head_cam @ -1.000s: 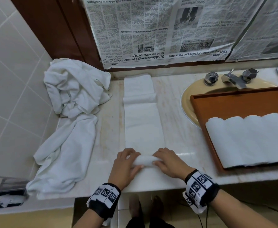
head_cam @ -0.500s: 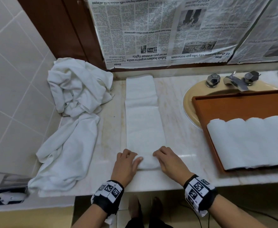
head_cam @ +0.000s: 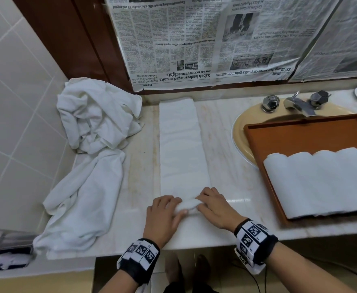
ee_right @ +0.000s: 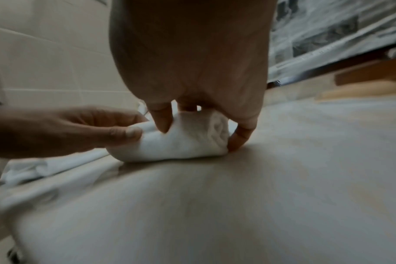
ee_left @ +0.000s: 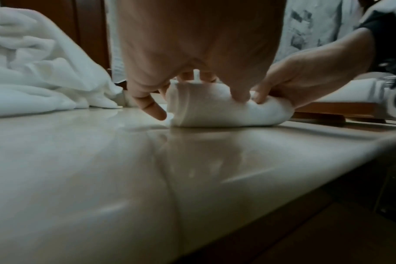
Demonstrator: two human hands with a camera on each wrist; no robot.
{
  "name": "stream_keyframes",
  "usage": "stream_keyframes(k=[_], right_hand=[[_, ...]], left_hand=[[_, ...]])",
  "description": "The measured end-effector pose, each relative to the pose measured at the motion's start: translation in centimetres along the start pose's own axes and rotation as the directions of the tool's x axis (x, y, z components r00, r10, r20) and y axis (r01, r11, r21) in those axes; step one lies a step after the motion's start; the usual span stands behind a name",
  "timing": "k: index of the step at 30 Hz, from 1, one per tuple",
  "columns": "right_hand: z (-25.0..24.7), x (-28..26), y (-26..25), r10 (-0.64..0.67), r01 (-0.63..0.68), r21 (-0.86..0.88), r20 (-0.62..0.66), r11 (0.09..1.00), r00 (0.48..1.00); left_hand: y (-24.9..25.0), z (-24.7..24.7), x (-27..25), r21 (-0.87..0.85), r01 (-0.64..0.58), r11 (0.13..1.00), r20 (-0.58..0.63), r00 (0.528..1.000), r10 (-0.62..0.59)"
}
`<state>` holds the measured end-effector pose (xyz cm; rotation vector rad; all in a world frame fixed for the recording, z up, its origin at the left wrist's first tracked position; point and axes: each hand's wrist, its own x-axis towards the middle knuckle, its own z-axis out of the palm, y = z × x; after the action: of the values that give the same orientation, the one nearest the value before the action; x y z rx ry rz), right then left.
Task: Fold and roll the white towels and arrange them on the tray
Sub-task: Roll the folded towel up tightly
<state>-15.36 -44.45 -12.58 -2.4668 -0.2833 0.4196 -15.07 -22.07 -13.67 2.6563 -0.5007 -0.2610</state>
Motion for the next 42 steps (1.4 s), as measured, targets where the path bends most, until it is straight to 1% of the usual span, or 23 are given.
stream_keyframes(k=[3, 5, 7, 8, 9, 11, 13, 15, 17, 19, 22, 24, 25, 26, 27, 28, 30, 31, 34, 36, 38, 40, 42], right_hand=[[-0.1, -0.2, 0.1, 0.069, -0.061, 0.114, -0.066, 0.992, 0.995], [-0.1, -0.1, -0.2, 0.071, -0.060, 0.085, -0.133, 0.995, 0.989], [0.2, 0.1, -0.7, -0.021, -0.010, -0.148, -0.205, 0.989, 0.979], [0.5, 0.0, -0.9, -0.083, 0.016, -0.279, -0.230, 0.960, 0.970], [0.7, -0.1, -1.0, -0.117, 0.020, -0.365, -0.245, 0.931, 0.963], [1.1, -0.7, -0.9, -0.174, 0.045, -0.446, -0.254, 0.894, 0.951], [1.5, -1.2, -0.9, -0.200, 0.089, -0.473, -0.188, 0.876, 0.962], [1.2, -1.1, -0.7, -0.172, 0.105, -0.431, -0.119, 0.896, 0.978], [0.3, -0.3, -0.3, -0.118, 0.093, -0.276, -0.077, 0.957, 0.990], [-0.9, 0.6, 0.0, -0.053, 0.052, -0.100, -0.010, 0.994, 0.999], [-2.2, 1.6, 0.1, 0.020, -0.021, 0.008, 0.079, 1.000, 0.997], [-2.9, 1.8, 0.3, 0.072, -0.085, 0.076, 0.154, 0.993, 0.985], [-3.0, 1.8, 0.3, 0.079, -0.092, 0.066, 0.180, 0.994, 0.981], [-2.8, 1.8, 0.3, 0.080, -0.083, 0.013, 0.172, 0.996, 0.982], [-2.5, 1.8, 0.2, 0.077, -0.069, -0.068, 0.126, 0.995, 0.989], [-2.2, 1.6, 0.1, 0.058, -0.050, -0.154, 0.048, 0.987, 0.997], [-1.2, 0.8, -0.4, -0.055, 0.014, -0.304, -0.129, 0.952, 0.990], [-0.6, 0.3, -0.6, -0.122, 0.049, -0.372, -0.176, 0.927, 0.977], [1.2, -0.6, -0.5, -0.243, 0.112, -0.492, -0.210, 0.863, 0.947], [1.4, -0.4, -0.3, -0.238, 0.122, -0.459, -0.206, 0.880, 0.949], [0.7, 0.2, -0.2, -0.172, 0.096, -0.362, -0.185, 0.927, 0.968], [-0.8, 1.2, -0.1, -0.092, 0.064, -0.236, -0.106, 0.970, 0.990], [-2.1, 2.0, -0.1, -0.054, 0.051, -0.151, -0.013, 0.987, 0.998]], left_hand=[[-0.6, -0.5, 1.0, -0.080, 0.049, 0.996, 0.052, 0.998, -0.045], [-0.3, -1.0, 1.7, -0.126, 0.077, 0.989, 0.065, 0.995, -0.070], [0.0, -1.4, 2.1, -0.166, 0.101, 0.981, 0.049, 0.994, -0.094], [0.0, -1.5, 2.3, -0.183, 0.107, 0.977, 0.036, 0.994, -0.103], [0.0, -1.5, 2.5, -0.198, 0.110, 0.974, 0.028, 0.994, -0.107], [-0.2, -1.7, 2.9, -0.233, 0.120, 0.965, 0.024, 0.993, -0.118], [-0.6, -1.8, 3.5, -0.274, 0.167, 0.947, 0.032, 0.986, -0.165], [-0.7, -1.8, 4.1, -0.282, 0.208, 0.936, 0.026, 0.977, -0.209], [-0.4, -1.8, 4.2, -0.171, 0.186, 0.967, -0.008, 0.982, -0.190], [0.1, -1.7, 3.6, -0.088, 0.101, 0.991, -0.054, 0.993, -0.106], [-0.1, -1.3, 2.1, -0.109, -0.023, 0.994, -0.058, 0.998, 0.016], [-0.6, -0.8, 1.4, -0.094, -0.052, 0.994, -0.026, 0.998, 0.050], [-0.9, -0.6, 1.3, -0.091, -0.049, 0.995, -0.009, 0.999, 0.048], [-1.0, -0.7, 1.4, -0.101, -0.038, 0.994, 0.005, 0.999, 0.038], [-1.0, -0.7, 1.5, -0.125, -0.022, 0.992, 0.011, 1.000, 0.024], [-1.0, -0.8, 1.8, -0.153, -0.007, 0.988, 0.012, 1.000, 0.009], [-0.9, -1.0, 2.5, -0.199, 0.028, 0.980, 0.043, 0.999, -0.020], [-1.0, -1.1, 2.9, -0.215, 0.045, 0.976, 0.066, 0.997, -0.031], [-1.3, -1.5, 4.4, -0.207, 0.073, 0.976, 0.116, 0.992, -0.050], [-1.1, -1.8, 5.1, -0.206, 0.089, 0.974, 0.125, 0.990, -0.064], [-0.8, -2.0, 5.3, -0.205, 0.111, 0.973, 0.121, 0.989, -0.087], [-0.6, -1.7, 4.7, -0.163, 0.107, 0.981, 0.108, 0.990, -0.090], [-0.6, -1.5, 3.5, -0.129, 0.051, 0.990, 0.037, 0.998, -0.047]])
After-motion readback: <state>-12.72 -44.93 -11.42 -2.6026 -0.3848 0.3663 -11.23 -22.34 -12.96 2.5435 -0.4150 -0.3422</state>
